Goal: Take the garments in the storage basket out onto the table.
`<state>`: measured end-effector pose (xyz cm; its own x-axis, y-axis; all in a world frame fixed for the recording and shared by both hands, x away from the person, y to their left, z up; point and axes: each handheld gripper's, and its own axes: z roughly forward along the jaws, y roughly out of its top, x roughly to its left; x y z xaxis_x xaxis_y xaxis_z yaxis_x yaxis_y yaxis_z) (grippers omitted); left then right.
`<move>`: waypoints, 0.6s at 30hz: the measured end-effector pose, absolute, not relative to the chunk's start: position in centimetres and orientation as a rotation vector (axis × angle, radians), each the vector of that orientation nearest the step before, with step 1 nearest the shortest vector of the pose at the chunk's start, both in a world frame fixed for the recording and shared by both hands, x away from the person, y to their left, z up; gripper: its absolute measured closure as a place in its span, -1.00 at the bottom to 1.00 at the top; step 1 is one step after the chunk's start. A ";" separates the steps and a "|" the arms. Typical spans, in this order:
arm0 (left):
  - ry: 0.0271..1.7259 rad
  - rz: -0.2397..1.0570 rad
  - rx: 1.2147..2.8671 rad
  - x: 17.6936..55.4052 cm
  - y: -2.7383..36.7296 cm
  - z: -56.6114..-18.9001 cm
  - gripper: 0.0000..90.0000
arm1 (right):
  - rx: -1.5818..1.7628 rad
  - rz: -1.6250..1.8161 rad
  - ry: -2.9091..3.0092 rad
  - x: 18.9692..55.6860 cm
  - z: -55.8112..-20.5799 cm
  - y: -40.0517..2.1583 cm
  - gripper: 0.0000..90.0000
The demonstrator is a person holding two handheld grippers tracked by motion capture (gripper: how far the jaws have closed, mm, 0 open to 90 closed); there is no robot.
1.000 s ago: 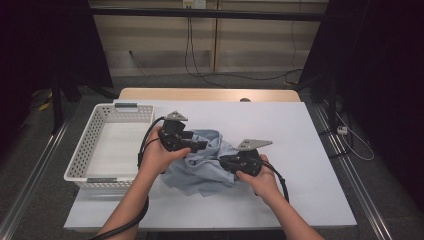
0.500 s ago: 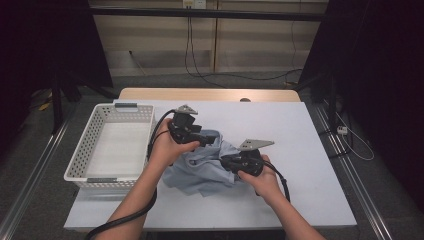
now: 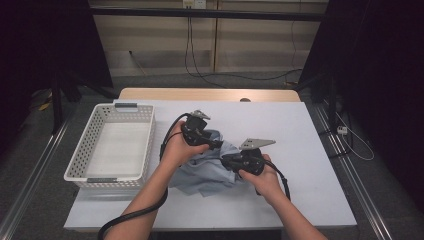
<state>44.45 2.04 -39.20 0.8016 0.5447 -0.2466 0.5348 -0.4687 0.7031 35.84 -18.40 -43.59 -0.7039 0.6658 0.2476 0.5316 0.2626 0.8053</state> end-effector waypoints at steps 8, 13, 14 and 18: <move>0.806 -0.042 2.179 44.4 1.8 -40.1 0.20 | 1.143 1.427 2.378 35.8 -43.6 -18.5 0.98; 0.828 -0.071 2.204 44.1 1.8 -40.5 0.44 | 1.151 1.432 2.374 35.8 -43.5 -18.6 0.98; 0.836 -0.071 2.206 44.1 1.9 -40.5 0.52 | 1.151 1.432 2.374 35.8 -43.5 -18.6 0.98; 0.857 -0.055 2.201 44.1 2.3 -40.3 0.66 | 1.150 1.434 2.376 35.8 -43.5 -18.6 0.98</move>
<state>44.08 2.26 -40.29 0.7740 0.5618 -0.2920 0.5945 -0.4863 0.6403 35.84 -18.65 -43.46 -0.6987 0.6683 0.2553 0.5373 0.2546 0.8040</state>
